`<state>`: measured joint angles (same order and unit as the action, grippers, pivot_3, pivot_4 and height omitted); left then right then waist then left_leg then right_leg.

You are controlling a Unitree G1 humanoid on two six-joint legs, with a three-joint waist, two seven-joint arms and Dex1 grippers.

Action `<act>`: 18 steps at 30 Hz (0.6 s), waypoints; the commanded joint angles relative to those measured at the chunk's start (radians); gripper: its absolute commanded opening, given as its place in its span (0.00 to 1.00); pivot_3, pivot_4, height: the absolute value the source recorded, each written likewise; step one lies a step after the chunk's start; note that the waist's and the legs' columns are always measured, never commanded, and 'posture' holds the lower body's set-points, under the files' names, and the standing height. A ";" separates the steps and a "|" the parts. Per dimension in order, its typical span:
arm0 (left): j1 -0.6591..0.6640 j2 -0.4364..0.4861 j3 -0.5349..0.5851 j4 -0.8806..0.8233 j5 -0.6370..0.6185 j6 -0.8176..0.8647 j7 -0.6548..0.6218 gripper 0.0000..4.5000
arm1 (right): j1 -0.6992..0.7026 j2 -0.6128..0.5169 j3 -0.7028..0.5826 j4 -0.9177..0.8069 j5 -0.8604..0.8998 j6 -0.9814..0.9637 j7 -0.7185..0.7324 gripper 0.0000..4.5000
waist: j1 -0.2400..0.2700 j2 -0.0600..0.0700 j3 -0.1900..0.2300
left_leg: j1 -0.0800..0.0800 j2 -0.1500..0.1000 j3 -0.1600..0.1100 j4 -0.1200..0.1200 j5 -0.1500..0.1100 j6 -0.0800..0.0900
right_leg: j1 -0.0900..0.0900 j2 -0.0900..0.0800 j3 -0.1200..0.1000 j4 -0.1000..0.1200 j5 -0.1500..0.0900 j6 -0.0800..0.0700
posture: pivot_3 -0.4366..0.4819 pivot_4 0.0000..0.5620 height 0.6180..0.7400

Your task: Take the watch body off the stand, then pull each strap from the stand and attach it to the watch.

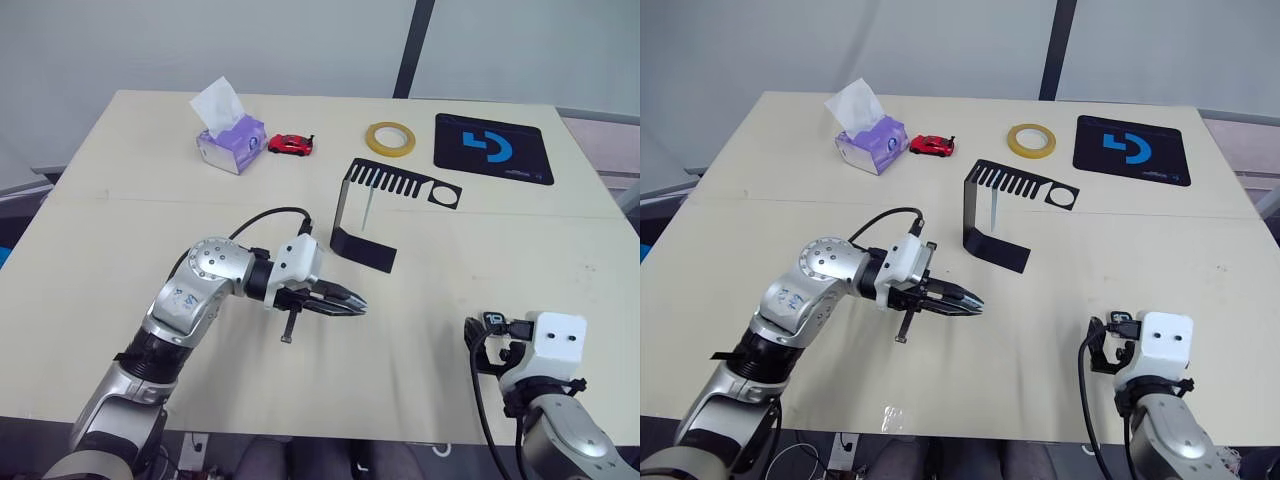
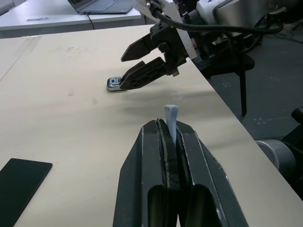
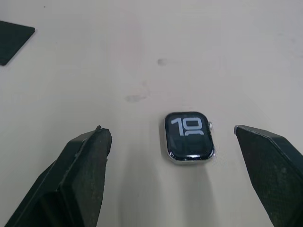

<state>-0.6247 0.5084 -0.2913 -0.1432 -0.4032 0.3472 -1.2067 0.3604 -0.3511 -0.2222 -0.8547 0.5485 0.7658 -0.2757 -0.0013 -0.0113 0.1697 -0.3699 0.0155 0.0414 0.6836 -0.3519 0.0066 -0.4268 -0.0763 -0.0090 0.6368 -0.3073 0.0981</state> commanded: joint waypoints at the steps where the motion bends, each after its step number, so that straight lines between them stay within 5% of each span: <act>1: -0.025 -0.009 0.015 -0.026 0.002 0.001 0.012 0.00 | -0.033 0.005 -0.030 0.049 -0.040 -0.019 0.034 0.99 | 0.000 0.000 0.000 | 0.000 0.000 0.000 0.000 0.000 0.000 | 0.000 0.000 0.000 0.000 0.000 0.000 | 0.48 0.27 0.98; 12: -0.013 0.002 0.037 -0.072 -0.014 0.050 0.047 0.00 | -0.061 -0.008 -0.068 0.147 -0.082 0.006 0.151 0.99 | -0.001 0.000 0.000 | 0.000 0.000 0.000 0.000 0.000 0.000 | 0.000 0.000 0.000 0.001 0.000 0.000 | 0.48 0.27 0.98; 17: -0.006 0.003 0.044 -0.082 -0.017 0.059 0.057 0.00 | -0.063 0.002 -0.079 0.152 -0.107 0.034 0.160 0.60 | 0.000 0.000 0.000 | 0.000 0.000 0.000 0.000 0.000 0.000 | 0.000 0.000 0.000 0.001 0.000 0.000 | 0.48 0.27 0.98; 18: -0.006 0.003 0.045 -0.083 -0.018 0.060 0.059 0.00 | -0.065 0.005 -0.081 0.153 -0.111 0.039 0.160 0.60 | 0.000 0.000 0.000 | 0.000 0.000 0.000 0.000 0.000 0.000 | 0.000 0.000 0.000 0.001 0.000 0.000 | 0.48 0.27 0.98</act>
<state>-0.6272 0.5110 -0.2731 -0.1863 -0.4071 0.4072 -1.1530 0.2937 -0.3496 -0.2803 -0.6980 0.4541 0.7945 -0.1156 -0.0014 -0.0112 0.1697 -0.3700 0.0153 0.0410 0.6836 -0.3518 0.0070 -0.4268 -0.0765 -0.0091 0.6378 -0.3073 0.0981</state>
